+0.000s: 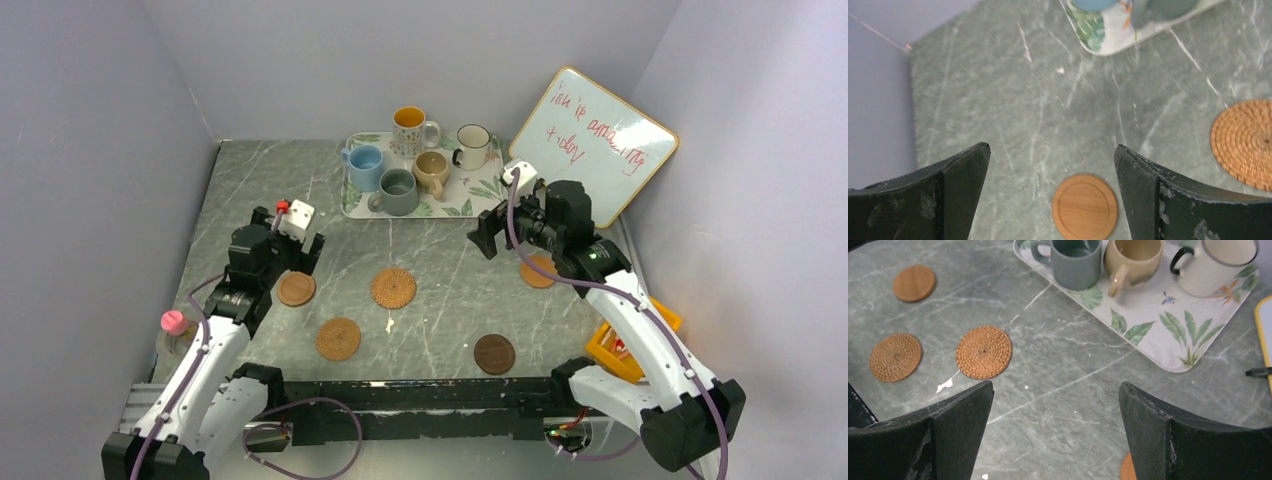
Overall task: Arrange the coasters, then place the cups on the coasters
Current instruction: Move the coaster to the center of the board.
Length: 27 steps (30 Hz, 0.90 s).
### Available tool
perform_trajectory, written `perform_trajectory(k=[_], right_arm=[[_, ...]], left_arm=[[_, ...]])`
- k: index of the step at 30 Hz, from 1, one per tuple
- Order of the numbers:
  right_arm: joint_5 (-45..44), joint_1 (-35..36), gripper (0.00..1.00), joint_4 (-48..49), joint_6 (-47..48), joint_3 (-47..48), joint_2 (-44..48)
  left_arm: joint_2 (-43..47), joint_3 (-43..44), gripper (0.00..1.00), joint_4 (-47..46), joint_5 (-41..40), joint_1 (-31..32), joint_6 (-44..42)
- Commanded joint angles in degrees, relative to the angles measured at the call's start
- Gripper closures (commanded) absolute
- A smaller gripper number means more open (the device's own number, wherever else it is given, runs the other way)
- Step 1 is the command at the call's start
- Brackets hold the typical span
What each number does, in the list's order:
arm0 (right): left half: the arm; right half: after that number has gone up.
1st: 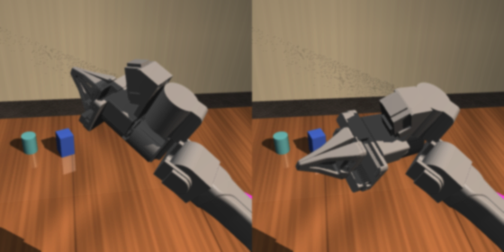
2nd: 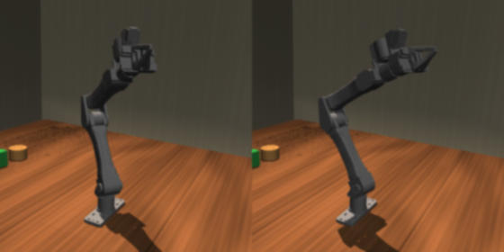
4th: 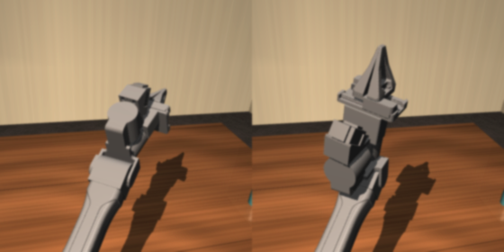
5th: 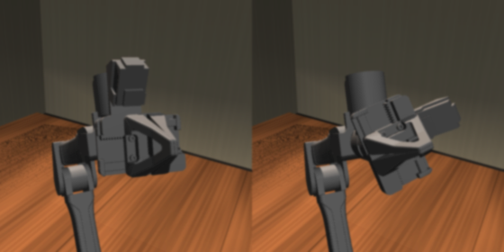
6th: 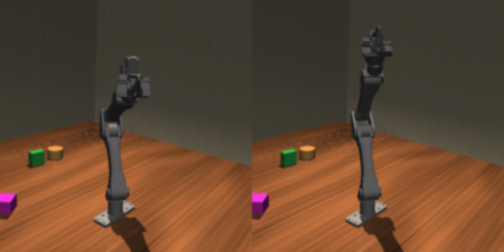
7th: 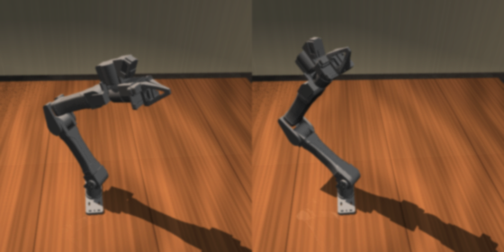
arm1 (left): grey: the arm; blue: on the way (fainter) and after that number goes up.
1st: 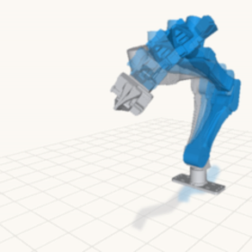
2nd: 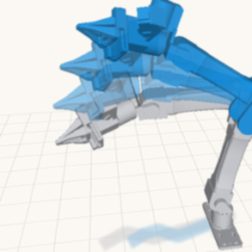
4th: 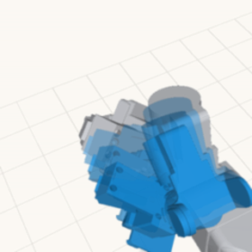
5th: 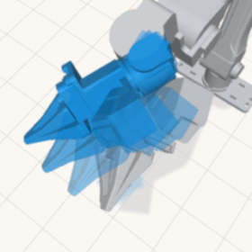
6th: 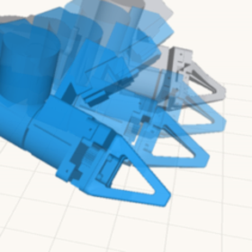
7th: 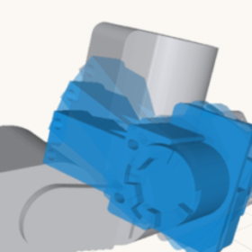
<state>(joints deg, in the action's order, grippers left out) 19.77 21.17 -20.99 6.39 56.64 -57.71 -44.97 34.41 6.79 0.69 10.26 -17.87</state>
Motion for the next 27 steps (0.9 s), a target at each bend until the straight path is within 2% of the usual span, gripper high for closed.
perform_trajectory(k=[1,15,27], right_arm=[[-1.63,0.79,0.0,3.29,1.08,-1.55,-3.12],[-4.57,3.18,0.0,3.9,2.66,-2.23,-8.46],[-5.1,3.18,0.0,4.03,3.05,-2.5,-10.16]], left_arm=[[-2.0,-0.05,0.0,-0.72,2.01,0.14,0.7],[-0.99,-1.41,0.0,-1.16,2.53,0.13,0.14],[-4.7,-0.14,0.0,-0.38,-3.01,0.12,-2.33]])
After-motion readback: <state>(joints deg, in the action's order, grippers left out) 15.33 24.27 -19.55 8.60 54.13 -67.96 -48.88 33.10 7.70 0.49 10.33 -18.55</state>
